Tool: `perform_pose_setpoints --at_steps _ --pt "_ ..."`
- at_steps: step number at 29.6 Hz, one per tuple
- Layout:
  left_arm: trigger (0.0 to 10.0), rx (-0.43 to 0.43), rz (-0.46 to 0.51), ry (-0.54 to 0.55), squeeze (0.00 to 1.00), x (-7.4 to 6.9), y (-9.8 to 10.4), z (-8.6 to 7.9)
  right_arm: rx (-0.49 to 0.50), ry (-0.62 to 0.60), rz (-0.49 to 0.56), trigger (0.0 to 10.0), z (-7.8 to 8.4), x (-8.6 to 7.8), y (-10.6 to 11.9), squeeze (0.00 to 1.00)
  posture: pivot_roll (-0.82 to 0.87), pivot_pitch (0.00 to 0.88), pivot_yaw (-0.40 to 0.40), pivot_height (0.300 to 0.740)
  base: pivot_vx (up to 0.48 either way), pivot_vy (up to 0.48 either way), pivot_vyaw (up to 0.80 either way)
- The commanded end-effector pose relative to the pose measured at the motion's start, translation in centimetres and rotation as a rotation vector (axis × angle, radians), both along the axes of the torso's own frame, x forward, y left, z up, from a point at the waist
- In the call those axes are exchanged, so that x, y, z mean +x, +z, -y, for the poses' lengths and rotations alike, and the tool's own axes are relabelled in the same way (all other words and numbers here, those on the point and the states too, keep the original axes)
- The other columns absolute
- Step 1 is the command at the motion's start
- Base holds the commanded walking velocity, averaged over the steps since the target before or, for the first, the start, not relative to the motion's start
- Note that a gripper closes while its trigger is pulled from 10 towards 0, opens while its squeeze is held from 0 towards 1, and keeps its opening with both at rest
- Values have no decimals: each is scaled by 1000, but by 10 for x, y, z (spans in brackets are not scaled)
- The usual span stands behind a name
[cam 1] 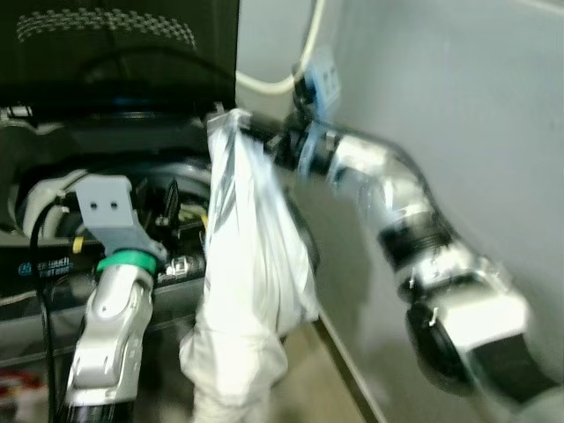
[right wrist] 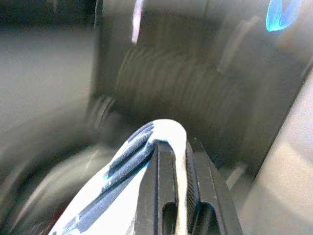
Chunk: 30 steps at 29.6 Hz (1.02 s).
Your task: Clothes washing
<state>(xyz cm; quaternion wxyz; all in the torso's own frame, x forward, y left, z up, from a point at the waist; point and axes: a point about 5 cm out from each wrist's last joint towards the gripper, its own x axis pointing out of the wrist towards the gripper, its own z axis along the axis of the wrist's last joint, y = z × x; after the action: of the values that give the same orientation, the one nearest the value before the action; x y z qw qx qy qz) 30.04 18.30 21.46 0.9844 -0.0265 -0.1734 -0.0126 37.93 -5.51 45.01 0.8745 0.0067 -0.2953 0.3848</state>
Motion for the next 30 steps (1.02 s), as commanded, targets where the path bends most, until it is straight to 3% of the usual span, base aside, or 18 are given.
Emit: perform_pose_setpoints --at_steps 1,2,3,4,5,6,8,10,11,12,13,14,15,17,22,25,28,30 --pt "10000 6 -78 -6 0 2 -15 0 486 -124 312 10000 67 -54 112 0 73 8 -135 740 0 0 0" --pt "10000 8 -76 -1 0 0 -14 -1 662 -171 415 10000 105 -84 146 0 79 10 -142 740 0 0 0" --pt "10000 8 -76 -1 0 0 -14 -1 662 -171 415 10000 105 -84 146 0 79 10 -142 740 0 0 0" --pt "10000 9 -75 3 0 -1 -14 -2 771 -193 480 10000 129 -105 163 0 79 10 -142 740 0 0 0" --pt "10000 9 -75 3 0 -1 -14 -2 771 -193 480 10000 129 -105 163 0 79 10 -142 740 0 0 0" --pt "10000 10 -76 17 0 -3 -15 -6 703 -285 517 10000 140 -106 160 0 81 5 -146 740 0 0 0" --pt "10000 10 -76 17 0 -3 -15 -6 703 -285 517 10000 140 -106 160 0 81 5 -146 740 0 0 0" --pt "10000 11 -77 22 0 -4 -15 -7 573 -311 452 10000 127 -82 140 0 80 4 -137 740 0 0 0" --pt "10000 11 -77 22 0 -4 -15 -7 573 -311 452 10000 127 -82 140 0 80 4 -137 740 0 0 0" --pt "10000 10 -76 18 0 -4 -15 -6 487 -299 394 10000 114 -64 122 0 82 3 -135 740 0 0 0" --pt "10000 13 -75 8 0 -3 -14 -2 348 -262 233 10000 91 -26 72 0 95 6 -133 740 0 0 0" --pt "10000 15 -74 6 0 -3 -13 -2 307 -239 180 10000 83 -16 53 0 95 6 -133 740 0 0 0" --pt "10000 15 -74 6 0 -3 -13 -2 307 -239 180 10000 83 -16 53 0 95 6 -133 740 0 0 0" --pt "10000 17 -72 3 0 -4 -13 -2 269 -175 103 10000 70 -2 22 0 101 9 -129 740 0 0 0" --pt "10000 14 -75 -7 0 -5 -12 -3 238 -100 9 10000 51 12 -13 0 103 9 -124 740 0 0 0" --pt "10000 5 -75 -21 0 -6 -11 -2 215 -78 -37 10000 41 16 -34 0 103 9 -124 740 0 0 0" --pt "10000 5 -75 -21 0 -6 -11 -2 215 -78 -37 10000 41 16 -34 0 103 9 -124 740 0 0 0" --pt "10000 -2 -71 -22 0 -7 -10 -2 225 -30 -91 10000 30 15 -54 0 107 10 -123 740 0 0 0"
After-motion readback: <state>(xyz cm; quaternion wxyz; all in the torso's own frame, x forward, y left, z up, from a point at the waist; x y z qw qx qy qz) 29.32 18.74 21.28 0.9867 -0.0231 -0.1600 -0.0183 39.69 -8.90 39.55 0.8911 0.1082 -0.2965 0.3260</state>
